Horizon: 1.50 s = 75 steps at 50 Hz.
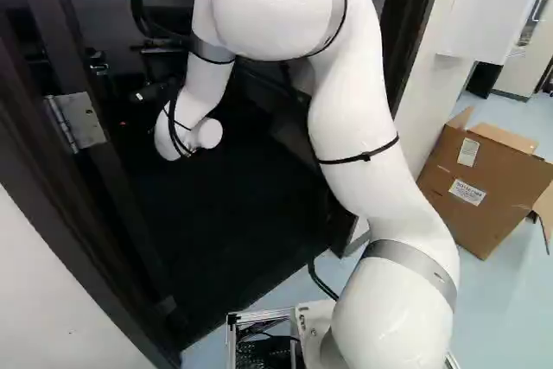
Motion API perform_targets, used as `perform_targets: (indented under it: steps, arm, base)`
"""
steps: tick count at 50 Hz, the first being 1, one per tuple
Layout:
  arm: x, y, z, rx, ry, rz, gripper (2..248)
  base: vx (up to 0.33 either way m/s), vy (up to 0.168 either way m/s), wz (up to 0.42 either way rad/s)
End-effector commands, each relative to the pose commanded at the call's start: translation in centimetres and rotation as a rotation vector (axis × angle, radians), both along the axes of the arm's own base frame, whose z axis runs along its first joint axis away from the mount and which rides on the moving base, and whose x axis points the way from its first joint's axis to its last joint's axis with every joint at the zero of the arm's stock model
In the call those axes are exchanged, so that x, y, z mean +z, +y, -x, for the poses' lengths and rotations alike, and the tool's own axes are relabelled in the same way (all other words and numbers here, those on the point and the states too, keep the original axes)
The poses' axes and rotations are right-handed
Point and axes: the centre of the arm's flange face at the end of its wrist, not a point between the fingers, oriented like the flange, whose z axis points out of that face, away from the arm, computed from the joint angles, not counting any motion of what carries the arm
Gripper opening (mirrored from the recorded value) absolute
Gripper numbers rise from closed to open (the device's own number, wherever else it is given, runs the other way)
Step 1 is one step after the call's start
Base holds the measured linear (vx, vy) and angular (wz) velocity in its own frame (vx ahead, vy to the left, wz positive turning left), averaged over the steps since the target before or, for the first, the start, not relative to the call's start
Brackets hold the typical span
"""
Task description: Open the door and move inside
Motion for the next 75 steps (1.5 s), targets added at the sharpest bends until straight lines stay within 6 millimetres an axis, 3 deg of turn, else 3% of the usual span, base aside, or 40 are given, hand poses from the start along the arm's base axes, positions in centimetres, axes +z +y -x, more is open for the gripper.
perform_targets:
  steps: [47,75]
  arm:
    - [1.0,-8.8,1.4,-0.18,0.062,-0.011,247]
    - [1.4,-14.1,3.4,-0.288,0.096,-0.021,247]
  base:
    - [0.0,0.0,0.0]
    - [0.0,0.0,0.0]
